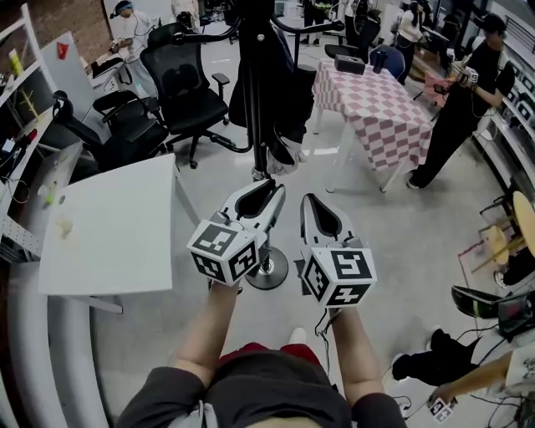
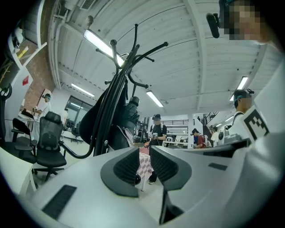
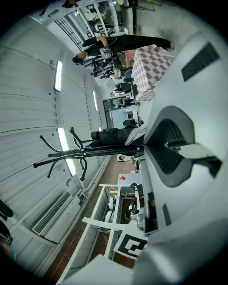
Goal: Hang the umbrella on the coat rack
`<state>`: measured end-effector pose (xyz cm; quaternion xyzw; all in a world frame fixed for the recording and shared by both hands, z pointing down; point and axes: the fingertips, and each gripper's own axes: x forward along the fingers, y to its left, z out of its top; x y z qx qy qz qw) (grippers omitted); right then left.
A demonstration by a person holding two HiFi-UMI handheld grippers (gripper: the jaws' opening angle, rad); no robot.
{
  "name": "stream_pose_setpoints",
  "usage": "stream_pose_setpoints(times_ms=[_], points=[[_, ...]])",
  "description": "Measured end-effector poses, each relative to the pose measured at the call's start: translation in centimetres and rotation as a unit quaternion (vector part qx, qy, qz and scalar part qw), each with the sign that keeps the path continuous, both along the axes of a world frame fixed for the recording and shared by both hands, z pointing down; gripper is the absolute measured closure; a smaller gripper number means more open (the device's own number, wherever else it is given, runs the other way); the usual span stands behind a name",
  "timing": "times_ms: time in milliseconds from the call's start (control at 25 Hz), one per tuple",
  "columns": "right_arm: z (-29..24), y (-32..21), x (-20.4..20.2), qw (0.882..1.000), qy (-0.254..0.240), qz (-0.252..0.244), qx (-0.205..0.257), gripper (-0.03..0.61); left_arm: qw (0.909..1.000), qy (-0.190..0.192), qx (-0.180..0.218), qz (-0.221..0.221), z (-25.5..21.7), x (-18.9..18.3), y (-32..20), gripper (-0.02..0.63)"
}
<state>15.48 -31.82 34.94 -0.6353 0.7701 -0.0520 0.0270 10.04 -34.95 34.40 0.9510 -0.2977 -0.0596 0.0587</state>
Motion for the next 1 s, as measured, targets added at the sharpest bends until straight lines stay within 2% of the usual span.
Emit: stream_pose_setpoints(times_ms=[400, 1000], points=[[1.1, 2.0, -1.7, 1.0, -0.007, 0.026, -0.011, 0.561, 0.9998, -0.008, 0.002, 0.019, 0.8, -2.4, 1.8, 0.589], [2.5, 5.7, -3.2, 0.998, -0.011, 0.061, -0.026, 0.561, 0.9999, -0.009, -0.005, 0.001, 2.5, -6.6, 4.1, 0.601]])
